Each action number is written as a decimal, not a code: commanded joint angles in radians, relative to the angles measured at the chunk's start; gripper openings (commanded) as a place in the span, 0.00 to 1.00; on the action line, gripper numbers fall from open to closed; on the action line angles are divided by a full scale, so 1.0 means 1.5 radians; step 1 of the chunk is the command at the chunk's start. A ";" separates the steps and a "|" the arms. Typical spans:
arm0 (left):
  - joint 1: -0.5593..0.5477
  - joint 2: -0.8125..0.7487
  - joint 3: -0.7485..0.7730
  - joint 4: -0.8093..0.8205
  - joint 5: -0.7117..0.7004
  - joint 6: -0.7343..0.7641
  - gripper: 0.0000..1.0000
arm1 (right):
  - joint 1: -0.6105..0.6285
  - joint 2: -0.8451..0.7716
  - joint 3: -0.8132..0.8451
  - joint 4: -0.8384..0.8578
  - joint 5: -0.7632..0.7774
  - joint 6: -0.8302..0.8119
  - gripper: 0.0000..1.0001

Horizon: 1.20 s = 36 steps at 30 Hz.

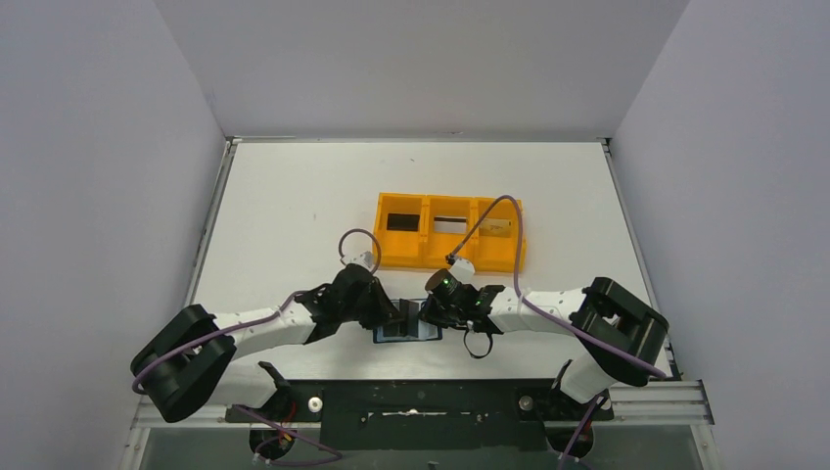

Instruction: Take the credit cards out of the card holder

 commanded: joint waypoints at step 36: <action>0.080 -0.197 0.055 -0.212 -0.036 0.116 0.00 | 0.026 0.033 0.090 0.006 -0.057 -0.127 0.21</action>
